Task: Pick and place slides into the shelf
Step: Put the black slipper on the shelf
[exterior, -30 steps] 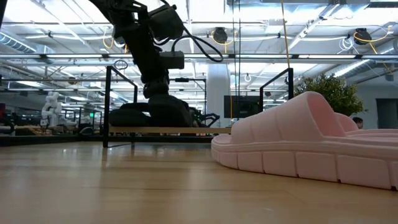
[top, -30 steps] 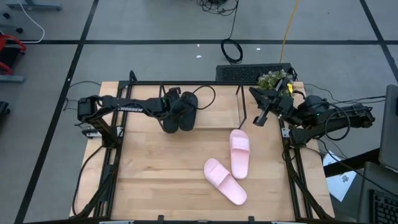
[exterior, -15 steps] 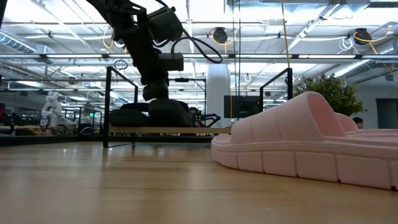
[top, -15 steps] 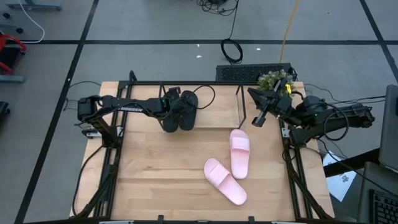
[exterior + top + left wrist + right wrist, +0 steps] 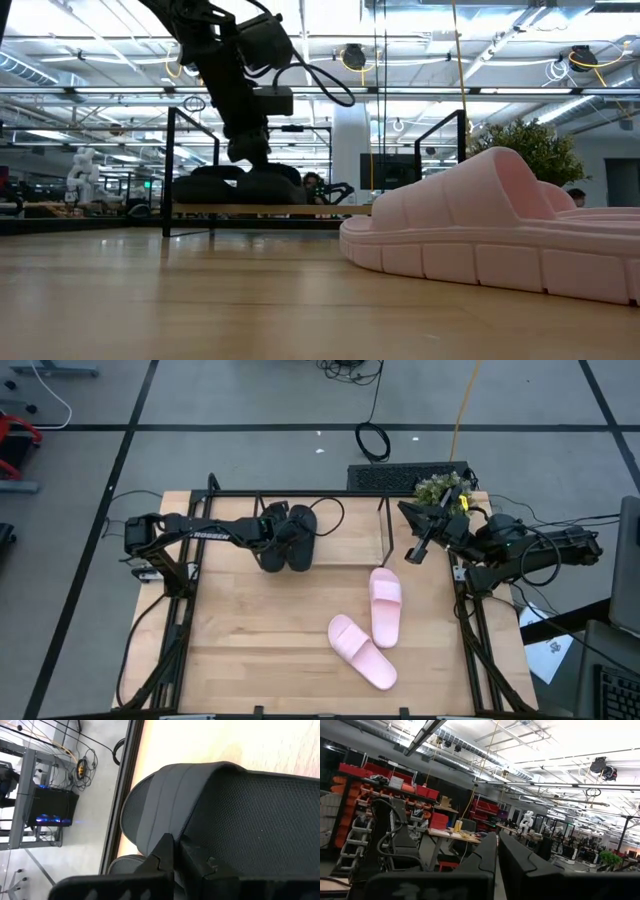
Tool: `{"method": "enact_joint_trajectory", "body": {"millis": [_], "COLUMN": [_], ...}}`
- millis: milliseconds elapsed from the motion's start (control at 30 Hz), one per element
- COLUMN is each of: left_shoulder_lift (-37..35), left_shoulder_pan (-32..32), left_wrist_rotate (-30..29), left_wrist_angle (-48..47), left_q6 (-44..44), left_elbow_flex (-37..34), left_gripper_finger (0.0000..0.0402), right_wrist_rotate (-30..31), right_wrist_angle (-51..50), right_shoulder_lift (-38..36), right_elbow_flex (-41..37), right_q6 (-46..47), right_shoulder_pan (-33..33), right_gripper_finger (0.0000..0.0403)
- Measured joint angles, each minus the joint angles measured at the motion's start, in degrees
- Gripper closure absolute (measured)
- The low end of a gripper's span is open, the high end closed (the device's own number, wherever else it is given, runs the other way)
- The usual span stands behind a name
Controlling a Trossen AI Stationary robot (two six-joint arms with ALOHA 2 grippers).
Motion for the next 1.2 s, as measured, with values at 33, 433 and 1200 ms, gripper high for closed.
{"method": "enact_joint_trajectory", "body": {"millis": [33,433,1200], "left_shoulder_lift": [0.0,0.0,-2.0], "left_shoulder_pan": [0.0,-0.1,-0.5], "left_wrist_rotate": [0.0,0.2,3.6], "left_wrist_angle": [-0.2,-0.6,-2.7], "left_q6": [-0.1,-0.5,-1.8], "left_elbow_flex": [0.0,0.0,0.0], "left_gripper_finger": [0.0392,0.0378,0.0316], "right_wrist_rotate": [0.0,-0.2,-0.2], "right_wrist_angle": [0.0,0.0,0.0], "right_shoulder_lift": [0.0,0.0,0.0], "right_elbow_flex": [0.0,0.0,0.0], "right_q6": [0.0,1.7,1.7], "right_shoulder_pan": [0.0,0.0,0.0], "right_gripper_finger": [0.0394,0.0394,0.0394]}}
